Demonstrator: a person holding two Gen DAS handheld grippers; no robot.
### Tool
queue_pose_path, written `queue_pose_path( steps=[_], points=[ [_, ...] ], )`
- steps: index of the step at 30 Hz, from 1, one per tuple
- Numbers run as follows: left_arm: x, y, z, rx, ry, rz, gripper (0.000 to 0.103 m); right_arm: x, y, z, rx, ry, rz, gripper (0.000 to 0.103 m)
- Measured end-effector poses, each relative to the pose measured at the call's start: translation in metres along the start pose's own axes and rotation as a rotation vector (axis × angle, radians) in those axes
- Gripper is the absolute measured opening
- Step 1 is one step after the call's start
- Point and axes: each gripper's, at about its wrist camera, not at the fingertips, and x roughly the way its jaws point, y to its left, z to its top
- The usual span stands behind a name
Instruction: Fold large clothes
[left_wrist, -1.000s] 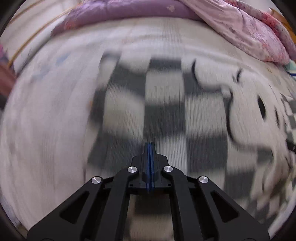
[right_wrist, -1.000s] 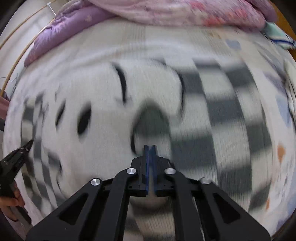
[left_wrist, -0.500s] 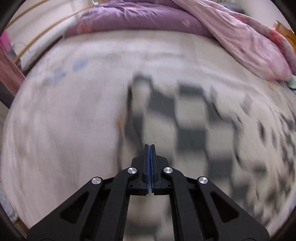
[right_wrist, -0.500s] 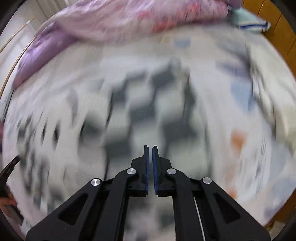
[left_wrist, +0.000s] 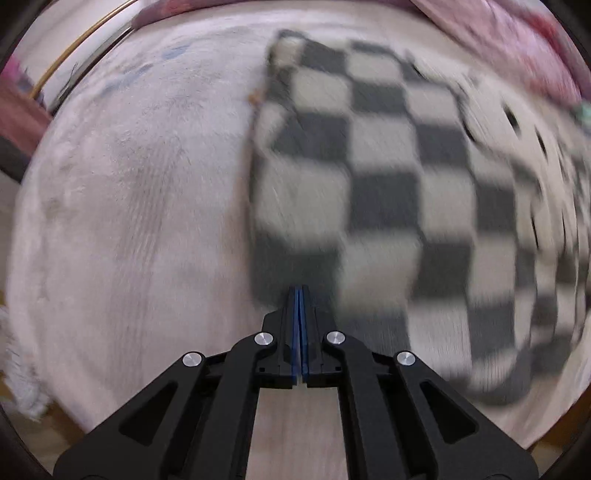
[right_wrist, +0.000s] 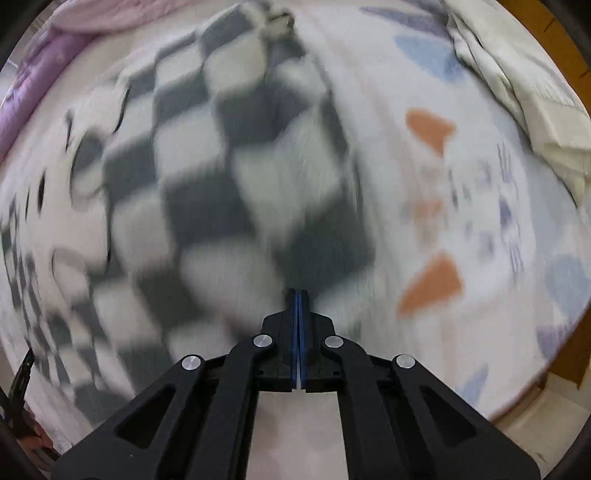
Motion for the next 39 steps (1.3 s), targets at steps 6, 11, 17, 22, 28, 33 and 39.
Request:
queue_pose_path(
  steps=[6,11,17,22,28,33,39],
  points=[
    [-0.009,-0.089,-0.016,0.154,0.058,-0.318,0.003,0.006,0.095,-0.037,-0.204,0.14,0.273,0.006],
    [0.008,-0.083,-0.041,0.19,0.147,-0.292,0.003,0.036,0.077,-0.069,-0.195,0.255,0.158,0.0],
    [-0.041,-0.059,0.02,0.1,-0.083,-0.192,0.003,-0.029,0.044,-0.016,-0.037,0.116,0.245,0.006],
    [-0.021,-0.105,0.122,0.038,-0.262,-0.278,0.003,-0.042,0.11,0.084,-0.107,-0.206,0.316,0.006],
    [0.024,-0.145,0.121,0.053,-0.233,-0.265,0.002,0.024,0.134,0.088,-0.109,-0.152,0.308,0.002],
    [0.021,-0.131,0.026,0.073,-0.115,-0.214,0.002,0.054,0.109,-0.007,-0.148,0.083,0.243,0.002],
    [0.008,-0.127,-0.018,0.119,-0.024,-0.188,0.002,0.047,0.084,-0.042,-0.132,0.168,0.221,0.004]
  ],
)
